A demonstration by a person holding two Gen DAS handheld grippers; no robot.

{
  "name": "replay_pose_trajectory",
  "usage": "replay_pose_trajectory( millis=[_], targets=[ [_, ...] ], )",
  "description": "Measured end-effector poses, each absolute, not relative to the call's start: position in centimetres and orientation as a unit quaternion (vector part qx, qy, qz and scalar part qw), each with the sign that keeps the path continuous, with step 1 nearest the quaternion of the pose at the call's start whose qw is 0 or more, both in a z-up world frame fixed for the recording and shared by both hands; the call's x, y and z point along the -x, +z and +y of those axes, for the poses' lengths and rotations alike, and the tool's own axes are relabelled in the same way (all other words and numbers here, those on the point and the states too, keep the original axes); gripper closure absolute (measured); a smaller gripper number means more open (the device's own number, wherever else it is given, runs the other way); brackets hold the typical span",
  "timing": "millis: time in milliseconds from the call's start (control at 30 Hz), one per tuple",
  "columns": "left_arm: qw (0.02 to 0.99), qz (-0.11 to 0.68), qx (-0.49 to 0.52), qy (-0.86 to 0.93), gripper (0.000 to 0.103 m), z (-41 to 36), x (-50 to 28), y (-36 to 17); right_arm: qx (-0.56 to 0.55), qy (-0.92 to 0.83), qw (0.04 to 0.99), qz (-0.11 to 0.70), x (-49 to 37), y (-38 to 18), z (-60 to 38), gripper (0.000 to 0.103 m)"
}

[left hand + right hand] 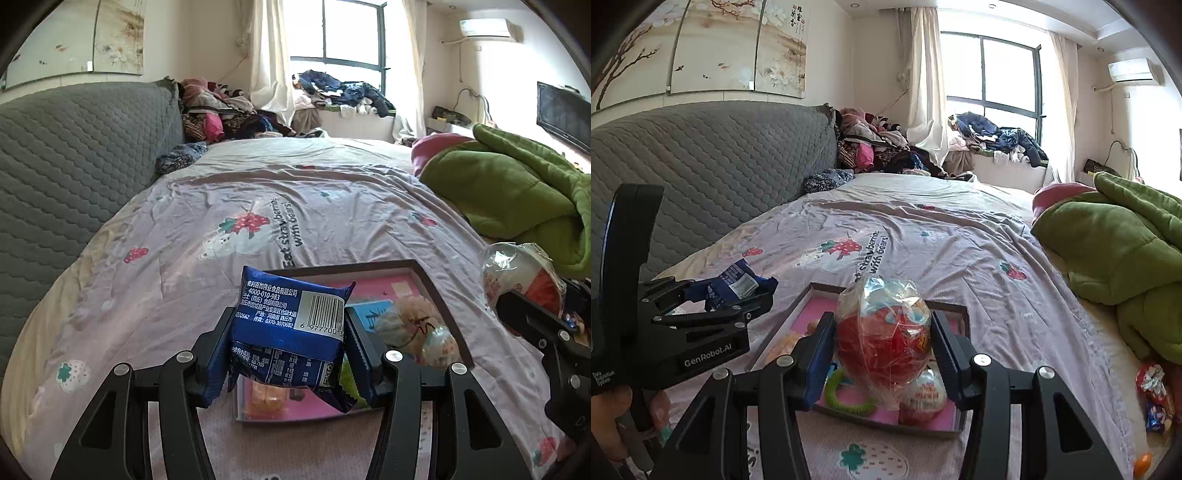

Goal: Organize objects
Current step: 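Carry the blue packet with the left gripper while the right gripper carries the red candy bag over the tray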

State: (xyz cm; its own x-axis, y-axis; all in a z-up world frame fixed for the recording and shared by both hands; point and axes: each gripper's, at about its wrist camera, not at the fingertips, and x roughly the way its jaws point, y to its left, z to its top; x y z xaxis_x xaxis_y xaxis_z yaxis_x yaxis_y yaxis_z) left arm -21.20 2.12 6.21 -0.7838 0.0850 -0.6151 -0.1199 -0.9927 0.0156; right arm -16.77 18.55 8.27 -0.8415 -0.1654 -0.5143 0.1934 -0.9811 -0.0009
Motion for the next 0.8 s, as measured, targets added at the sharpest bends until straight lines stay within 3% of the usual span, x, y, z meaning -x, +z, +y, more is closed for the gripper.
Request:
replay_pose_trajectory(
  millis=[267,800],
  targets=[
    [0.048,0.017,0.334,0.941,0.046,1.8,24.4,4.6,-0.275,-0.957,0.087,0.024,20.7,6.6,17.7,0.052],
    [0.039,0.026,0.364,0.930,0.046,2.4,30.6,-3.9,-0.322,-0.943,0.078,0.027,25.4,-1.3,16.4,0.052]
  ],
)
